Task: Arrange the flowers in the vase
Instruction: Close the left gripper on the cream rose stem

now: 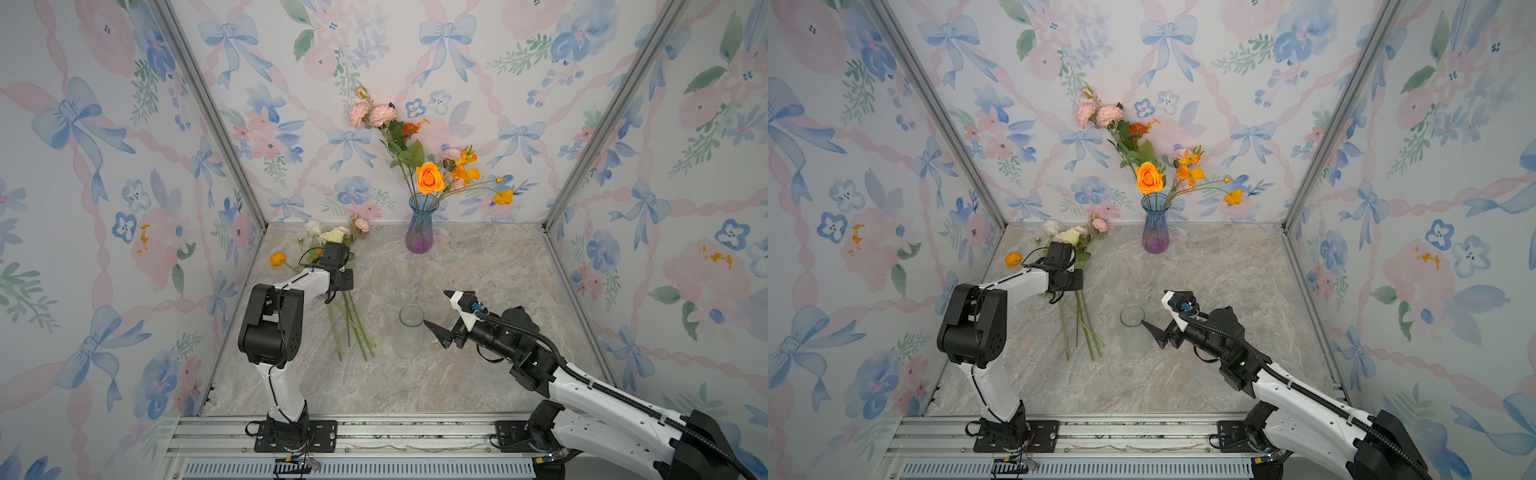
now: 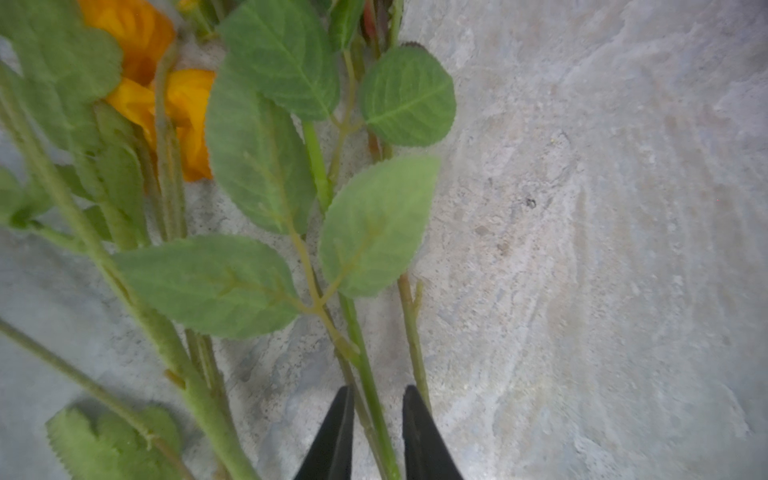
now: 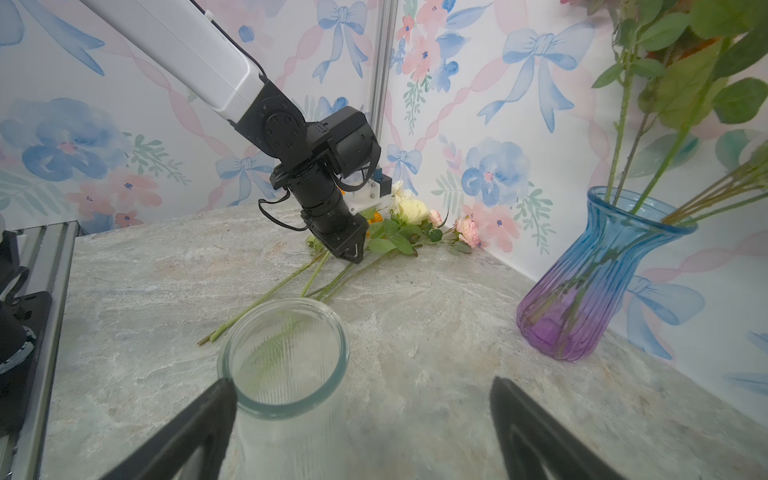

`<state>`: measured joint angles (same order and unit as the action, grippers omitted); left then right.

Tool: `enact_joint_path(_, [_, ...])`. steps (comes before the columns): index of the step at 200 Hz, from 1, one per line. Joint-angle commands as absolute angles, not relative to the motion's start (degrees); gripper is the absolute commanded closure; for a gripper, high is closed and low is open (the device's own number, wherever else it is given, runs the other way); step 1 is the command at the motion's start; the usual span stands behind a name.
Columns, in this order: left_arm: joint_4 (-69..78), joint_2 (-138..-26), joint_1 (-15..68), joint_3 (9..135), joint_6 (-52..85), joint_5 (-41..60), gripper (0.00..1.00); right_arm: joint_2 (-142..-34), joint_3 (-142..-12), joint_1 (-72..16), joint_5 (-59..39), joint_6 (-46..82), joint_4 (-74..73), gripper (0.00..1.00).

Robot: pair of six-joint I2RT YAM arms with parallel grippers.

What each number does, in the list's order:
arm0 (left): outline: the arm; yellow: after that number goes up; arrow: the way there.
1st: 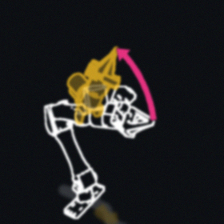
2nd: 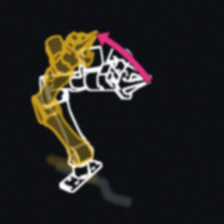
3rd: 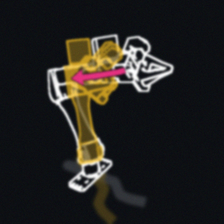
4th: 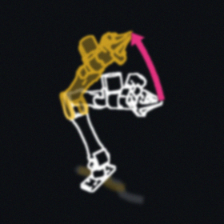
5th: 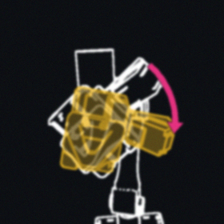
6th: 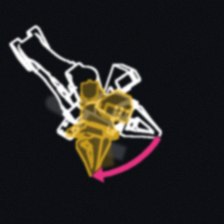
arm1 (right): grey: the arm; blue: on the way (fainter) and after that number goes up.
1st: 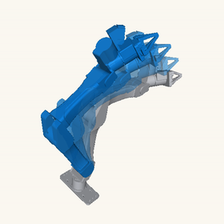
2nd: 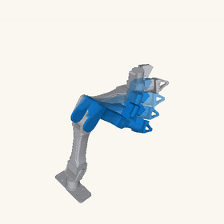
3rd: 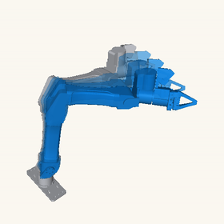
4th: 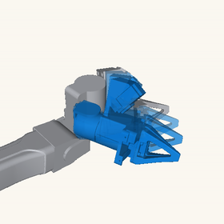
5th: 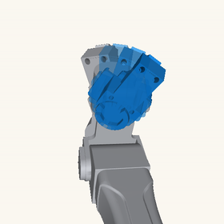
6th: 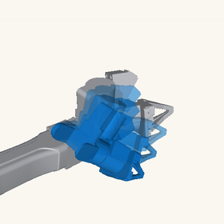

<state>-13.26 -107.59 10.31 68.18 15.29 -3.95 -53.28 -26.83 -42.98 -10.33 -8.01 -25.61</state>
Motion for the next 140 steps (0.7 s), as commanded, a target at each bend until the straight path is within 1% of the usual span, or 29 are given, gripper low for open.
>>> enact_joint_path(1, [-11.5, -109.3, 8.9, 67.0, 17.0, -0.7, 0.78, -53.1, -27.2, -43.6, -10.8, -8.1, -27.4, 0.03])
enact_joint_path(49, [-9.9, -110.9, 8.7, 66.4, 17.4, 3.5, 0.79, -54.1, -27.3, -43.6, -10.9, -8.2, -27.6, 0.03])
enact_joint_path(82, [-9.8, -110.9, 8.9, 66.2, 17.7, 2.6, 0.82, -53.7, -27.2, -43.6, -10.7, -8.4, -27.6, 0.03])
enact_joint_path(121, [-9.9, -109.6, 8.8, 66.4, 18.0, 3.5, 0.93, -53.5, -26.9, -43.5, -10.5, -8.6, -27.8, 0.03])
enact_joint_path(140, [-9.9, -107.0, 8.8, 66.3, 18.6, 3.4, 0.95, -53.8, -26.7, -43.5, -10.1, -8.6, -28.1, 0.03])
